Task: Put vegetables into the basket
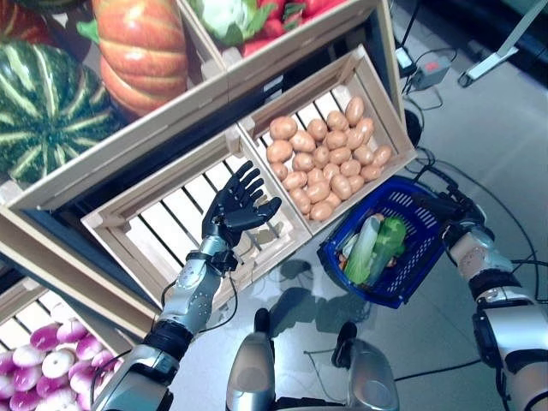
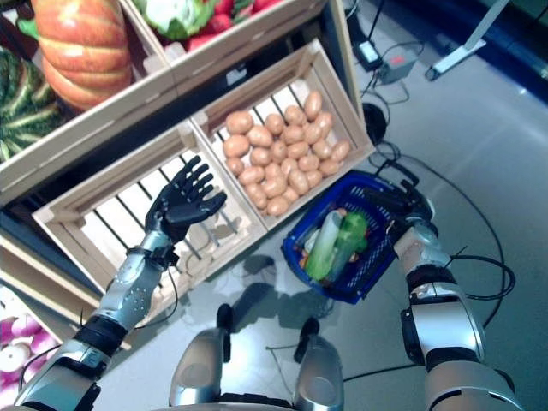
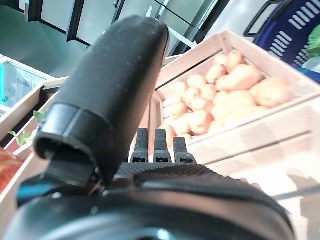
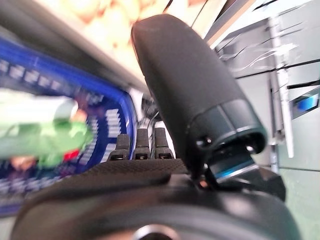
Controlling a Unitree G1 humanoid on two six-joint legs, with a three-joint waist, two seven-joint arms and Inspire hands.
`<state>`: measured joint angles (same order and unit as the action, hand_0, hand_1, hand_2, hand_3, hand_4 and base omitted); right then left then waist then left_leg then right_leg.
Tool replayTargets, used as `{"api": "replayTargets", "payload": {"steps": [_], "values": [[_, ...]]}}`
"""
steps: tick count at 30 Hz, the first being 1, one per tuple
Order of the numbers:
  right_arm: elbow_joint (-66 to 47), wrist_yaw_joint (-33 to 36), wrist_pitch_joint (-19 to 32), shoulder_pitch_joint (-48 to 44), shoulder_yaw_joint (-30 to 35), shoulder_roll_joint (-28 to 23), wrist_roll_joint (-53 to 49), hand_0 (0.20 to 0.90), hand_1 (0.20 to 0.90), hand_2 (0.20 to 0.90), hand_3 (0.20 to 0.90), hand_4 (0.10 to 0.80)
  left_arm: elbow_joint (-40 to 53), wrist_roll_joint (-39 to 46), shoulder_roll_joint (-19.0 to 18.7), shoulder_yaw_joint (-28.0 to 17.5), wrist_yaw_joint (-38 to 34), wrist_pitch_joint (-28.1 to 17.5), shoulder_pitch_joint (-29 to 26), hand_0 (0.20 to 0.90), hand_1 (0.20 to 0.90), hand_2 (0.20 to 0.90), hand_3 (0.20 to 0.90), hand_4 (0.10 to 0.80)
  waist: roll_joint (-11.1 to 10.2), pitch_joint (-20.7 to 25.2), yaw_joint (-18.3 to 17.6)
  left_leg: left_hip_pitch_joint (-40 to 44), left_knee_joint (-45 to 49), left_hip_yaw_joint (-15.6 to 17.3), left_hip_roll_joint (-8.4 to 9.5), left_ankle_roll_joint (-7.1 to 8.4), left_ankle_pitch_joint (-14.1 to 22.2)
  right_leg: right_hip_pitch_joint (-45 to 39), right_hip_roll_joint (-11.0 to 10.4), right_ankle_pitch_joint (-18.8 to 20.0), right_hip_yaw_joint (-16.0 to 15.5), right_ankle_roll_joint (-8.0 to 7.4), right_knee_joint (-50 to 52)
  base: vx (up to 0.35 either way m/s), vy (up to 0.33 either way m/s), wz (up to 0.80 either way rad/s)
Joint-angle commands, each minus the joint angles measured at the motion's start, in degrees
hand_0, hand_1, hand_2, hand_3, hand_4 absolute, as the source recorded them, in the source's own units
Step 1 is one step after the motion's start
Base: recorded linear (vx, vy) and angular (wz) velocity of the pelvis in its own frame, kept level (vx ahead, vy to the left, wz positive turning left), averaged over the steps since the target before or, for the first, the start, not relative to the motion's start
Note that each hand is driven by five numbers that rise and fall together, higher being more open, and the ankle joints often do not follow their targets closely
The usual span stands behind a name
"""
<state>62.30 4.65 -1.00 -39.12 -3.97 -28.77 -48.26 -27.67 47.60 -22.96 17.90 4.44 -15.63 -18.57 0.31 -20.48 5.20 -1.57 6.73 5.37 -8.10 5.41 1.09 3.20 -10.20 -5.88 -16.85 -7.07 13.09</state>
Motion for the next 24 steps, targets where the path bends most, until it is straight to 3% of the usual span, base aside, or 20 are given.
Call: {"api": "replayTargets", "payload": {"steps": [1,3,5,7,11,16,19,24], "values": [[-3.8,-2.6,5.97,3.64,-0.24,2.79,-4.97,0.9,0.9,0.9,0.9,0.8,-0.1,-5.85,1.53,0.25,0.73,-3.19,1.24,0.9,0.9,0.9,0.9,0.8,-1.18,9.44,0.96,0.41,-3.13,0.44,1.38,-0.92,-2.95,-4.95,0.03,5.98,1.26,2.72,-7.62,0.127,0.027,0.05],[-7.98,-3.3,10.52,11.51,-1.29,8.61,-2.13,0.9,0.9,0.9,0.9,0.8,-4.18,-7.66,3.2,0.31,-0.54,-3.83,4.34,0.9,0.9,0.9,0.9,0.8,-1.12,11.59,0.4,3.31,-8.14,0.96,1.29,-0.96,-4.34,-7.17,0.51,7.75,1.58,2.22,-11.66,0.108,0.039,0.02],[-9.67,-3.13,11.78,13.93,-1.97,10.07,-0.98,0.9,0.9,0.9,0.9,0.8,-5.25,-8.24,3.59,0.21,-0.51,-3.92,5.43,0.9,0.9,0.9,0.9,0.8,-1.14,12.12,0.17,4.06,-9.28,1.07,1.32,-1.0,-4.7,-7.67,0.63,8.17,1.81,2.08,-12.57,0.044,0.024,-0.04],[-16.88,-4.53,14.65,24.12,-4.89,15.66,-1.56,0.9,0.9,0.9,0.9,0.8,-8.98,-13.73,5.5,0.09,-2.1,-4.79,9.43,0.9,0.9,0.9,0.9,0.8,-1.09,13.56,-1.28,5.66,-11.68,1.71,1.28,-1.05,-5.07,-8.91,1.12,9.53,2.97,1.63,-15.6,0.043,0.045,-0.04],[-17.5,-6.42,13.05,31.94,-6.85,20.9,-3.28,0.9,0.9,0.9,0.9,0.8,-19.21,-19.11,9.68,-1.86,-4.07,-4.61,12.05,0.9,0.9,0.9,0.9,0.8,-0.86,15.35,-3.55,5.83,-11.73,2.34,1.49,-0.94,-4.33,-9.54,1.54,10.59,3.89,1.23,-18.09,-0.01,0.054,-0.01],[-15.9,-9.31,13.25,35.21,-9.75,22.69,-0.44,0.9,0.9,0.9,0.9,0.8,-25.4,-24.37,11.11,-1.44,-4.3,-3.2,13.3,0.9,0.9,0.9,0.9,0.8,-0.82,15.57,-4.59,6.42,-11.73,2.8,1.72,-1.22,-4.08,-10.22,1.42,10.37,3.95,1.2,-18.09,-0.021,0.046,-0.08],[-15.43,-12.01,12.67,37.21,-11.33,23.88,-0.96,0.9,0.9,0.9,0.9,0.8,-29.71,-19.72,12.51,-2.33,-2.15,-1.05,14.73,0.9,0.9,0.9,0.9,0.8,-0.72,15.5,-5.09,7.13,-11.73,2.72,2.04,-1.4,-3.81,-10.94,1.29,10.02,4.08,1.14,-18.09,0.01,0.047,-0.04],[-14.63,-11.65,10.94,37.04,-12.92,24.56,-0.72,0.9,0.9,0.9,0.9,0.8,-32.32,-21.09,14.03,-1.29,-4.09,-0.05,14.98,0.9,0.9,0.9,0.9,0.8,-0.6,15.31,-4.96,7.46,-11.73,2.17,2.32,-1.52,-3.52,-11.54,1.11,9.76,3.86,1.06,-18.09,0.002,0.004,0.02]]}}
